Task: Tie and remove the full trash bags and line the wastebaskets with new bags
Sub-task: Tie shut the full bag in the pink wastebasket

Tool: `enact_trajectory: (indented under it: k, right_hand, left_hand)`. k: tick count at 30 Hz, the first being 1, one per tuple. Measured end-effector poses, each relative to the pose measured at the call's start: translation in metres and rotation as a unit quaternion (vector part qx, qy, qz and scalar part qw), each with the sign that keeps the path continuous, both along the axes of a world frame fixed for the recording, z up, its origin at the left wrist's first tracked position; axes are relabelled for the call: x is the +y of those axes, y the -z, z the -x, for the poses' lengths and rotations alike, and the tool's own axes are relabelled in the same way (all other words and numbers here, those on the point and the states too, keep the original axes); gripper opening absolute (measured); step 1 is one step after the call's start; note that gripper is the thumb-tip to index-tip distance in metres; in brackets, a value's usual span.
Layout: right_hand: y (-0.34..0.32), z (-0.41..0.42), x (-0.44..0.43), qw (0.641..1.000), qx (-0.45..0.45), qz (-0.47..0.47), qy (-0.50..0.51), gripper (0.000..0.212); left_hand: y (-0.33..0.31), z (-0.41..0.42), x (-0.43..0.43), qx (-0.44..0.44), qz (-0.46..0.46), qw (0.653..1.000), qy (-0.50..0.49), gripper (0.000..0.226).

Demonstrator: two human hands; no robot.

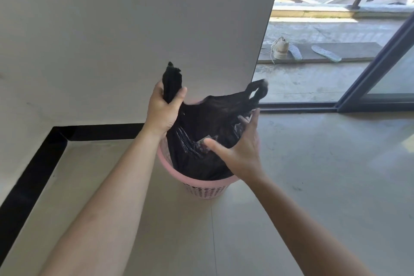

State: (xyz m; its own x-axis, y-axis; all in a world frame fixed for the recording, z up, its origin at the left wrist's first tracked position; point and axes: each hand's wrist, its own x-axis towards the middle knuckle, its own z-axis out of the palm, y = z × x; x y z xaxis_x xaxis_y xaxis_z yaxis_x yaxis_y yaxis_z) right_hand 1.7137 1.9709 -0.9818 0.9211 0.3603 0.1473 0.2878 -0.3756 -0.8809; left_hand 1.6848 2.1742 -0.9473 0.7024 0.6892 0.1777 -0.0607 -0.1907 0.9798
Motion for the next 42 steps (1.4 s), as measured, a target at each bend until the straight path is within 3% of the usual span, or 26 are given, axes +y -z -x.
enact_trajectory:
  k: [3, 5, 7, 10, 15, 18, 20, 22, 25, 27, 30, 33, 38, 41, 42]
  right_hand:
    - [0.002, -0.022, -0.002, 0.997, 0.043, -0.067, 0.013, 0.077]
    - [0.0, -0.031, -0.004, 0.996, 0.066, -0.054, -0.007, 0.035]
    - [0.001, -0.037, -0.005, 0.997, 0.072, -0.026, -0.011, 0.019]
    - [0.003, -0.044, -0.003, 0.998, 0.054, 0.0, 0.033, 0.044]
    - [-0.008, -0.054, -0.006, 0.972, 0.17, -0.153, 0.064, 0.027]
    - [-0.002, -0.079, -0.018, 0.983, 0.094, -0.118, 0.103, 0.013]
    - [0.0, -0.09, -0.024, 0.981, 0.12, -0.089, 0.126, 0.03]
    - [-0.002, -0.095, -0.024, 0.978, 0.131, -0.089, 0.136, 0.034]
    - [-0.011, -0.095, -0.015, 0.979, 0.137, -0.125, 0.088, 0.051]
    - [-0.013, -0.093, -0.006, 0.982, 0.127, -0.136, 0.019, 0.05]
    - [-0.008, -0.082, 0.01, 0.992, 0.04, -0.044, -0.107, 0.034]
    - [-0.006, -0.07, 0.021, 0.984, -0.041, 0.063, -0.163, 0.027]
    - [-0.016, -0.058, 0.024, 0.964, -0.085, 0.11, -0.227, 0.019]
    - [-0.002, -0.061, 0.018, 0.963, -0.069, 0.108, -0.237, 0.038]
    - [0.006, -0.066, 0.016, 0.967, -0.068, 0.112, -0.217, 0.033]
  left_hand:
    - [0.001, 0.0, -0.002, 0.011, 0.023, 1.0, 0.01, 0.036]
    - [-0.003, 0.002, -0.007, -0.012, 0.068, 0.997, 0.029, 0.043]
    - [-0.011, 0.003, -0.016, -0.065, 0.154, 0.986, 0.015, 0.045]
    - [-0.019, 0.003, -0.024, -0.097, 0.258, 0.961, -0.01, 0.041]
    - [-0.021, 0.007, -0.021, -0.085, 0.255, 0.963, -0.025, 0.042]
    - [-0.024, 0.015, -0.002, -0.095, 0.29, 0.948, -0.086, 0.043]
    - [-0.024, 0.019, 0.005, -0.108, 0.331, 0.931, -0.106, 0.043]
    - [-0.021, 0.019, 0.003, -0.104, 0.312, 0.939, -0.098, 0.041]
    - [-0.013, 0.014, -0.001, -0.082, 0.258, 0.961, -0.059, 0.037]
    - [-0.009, 0.012, 0.001, -0.075, 0.243, 0.967, -0.015, 0.031]
    - [-0.007, 0.01, -0.003, -0.028, 0.231, 0.97, 0.077, 0.025]
    - [-0.009, 0.011, -0.005, 0.042, 0.185, 0.972, 0.137, 0.042]
    - [-0.013, 0.006, -0.021, 0.044, 0.137, 0.986, 0.081, 0.017]
    - [-0.011, 0.001, -0.013, -0.02, 0.207, 0.978, -0.023, 0.019]
    - [-0.01, 0.001, -0.007, -0.047, 0.236, 0.97, -0.033, 0.017]
